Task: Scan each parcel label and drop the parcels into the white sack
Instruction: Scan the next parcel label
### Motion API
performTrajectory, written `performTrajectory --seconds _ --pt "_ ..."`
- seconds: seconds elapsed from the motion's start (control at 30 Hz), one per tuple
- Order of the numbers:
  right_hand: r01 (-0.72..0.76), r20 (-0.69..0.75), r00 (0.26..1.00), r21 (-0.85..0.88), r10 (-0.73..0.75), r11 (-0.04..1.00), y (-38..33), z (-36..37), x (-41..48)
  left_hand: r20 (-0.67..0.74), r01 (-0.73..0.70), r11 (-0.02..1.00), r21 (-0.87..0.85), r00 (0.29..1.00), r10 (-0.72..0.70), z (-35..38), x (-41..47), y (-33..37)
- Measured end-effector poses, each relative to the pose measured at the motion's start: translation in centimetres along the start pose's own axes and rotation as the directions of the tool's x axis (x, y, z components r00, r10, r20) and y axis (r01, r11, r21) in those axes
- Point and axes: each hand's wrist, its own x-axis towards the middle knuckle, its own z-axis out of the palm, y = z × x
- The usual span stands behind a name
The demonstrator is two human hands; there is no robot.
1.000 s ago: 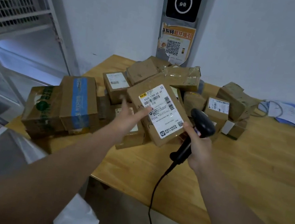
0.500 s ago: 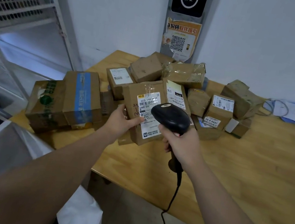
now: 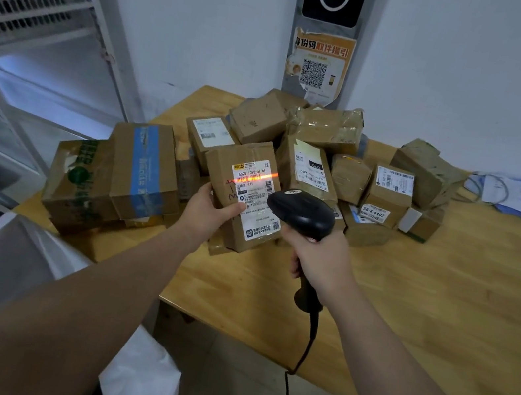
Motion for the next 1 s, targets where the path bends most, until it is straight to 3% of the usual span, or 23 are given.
performTrajectory --seconds 0.53,1.0 --pt "0.045 0.041 0.998 -0.041 -0.044 0.998 -0.6 1.1 -0.4 -0.012 0.003 1.000 0.013 1.000 -0.003 -0.9 0.0 0.3" --pt "0.066 0.066 0.995 0.063 -0.070 0.996 -0.2 1.1 -0.9 -0.007 -0.030 0.999 -0.023 1.000 0.030 -1.1 -0.8 -0.2"
